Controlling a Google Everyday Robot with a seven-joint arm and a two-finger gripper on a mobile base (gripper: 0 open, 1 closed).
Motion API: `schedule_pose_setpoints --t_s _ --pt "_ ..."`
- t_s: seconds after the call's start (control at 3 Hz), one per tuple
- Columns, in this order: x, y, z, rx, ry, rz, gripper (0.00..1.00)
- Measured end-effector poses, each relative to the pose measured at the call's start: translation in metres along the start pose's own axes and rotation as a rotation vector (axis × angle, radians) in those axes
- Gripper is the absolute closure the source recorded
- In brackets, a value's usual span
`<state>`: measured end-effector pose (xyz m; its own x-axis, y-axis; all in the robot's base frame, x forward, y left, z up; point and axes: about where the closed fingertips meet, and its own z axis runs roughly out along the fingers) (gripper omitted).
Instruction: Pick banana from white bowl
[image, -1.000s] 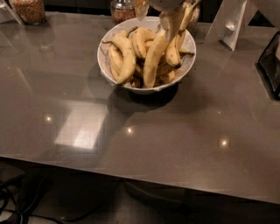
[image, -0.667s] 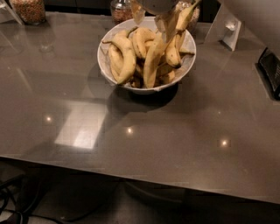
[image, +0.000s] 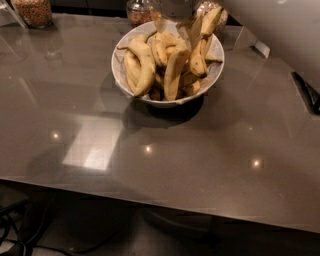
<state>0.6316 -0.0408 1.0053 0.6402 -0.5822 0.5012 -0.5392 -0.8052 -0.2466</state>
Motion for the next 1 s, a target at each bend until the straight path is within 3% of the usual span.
schedule_pose_setpoints --t_s 1.0 --pt "0.014 0.017 0.020 -0.086 0.041 0.016 0.42"
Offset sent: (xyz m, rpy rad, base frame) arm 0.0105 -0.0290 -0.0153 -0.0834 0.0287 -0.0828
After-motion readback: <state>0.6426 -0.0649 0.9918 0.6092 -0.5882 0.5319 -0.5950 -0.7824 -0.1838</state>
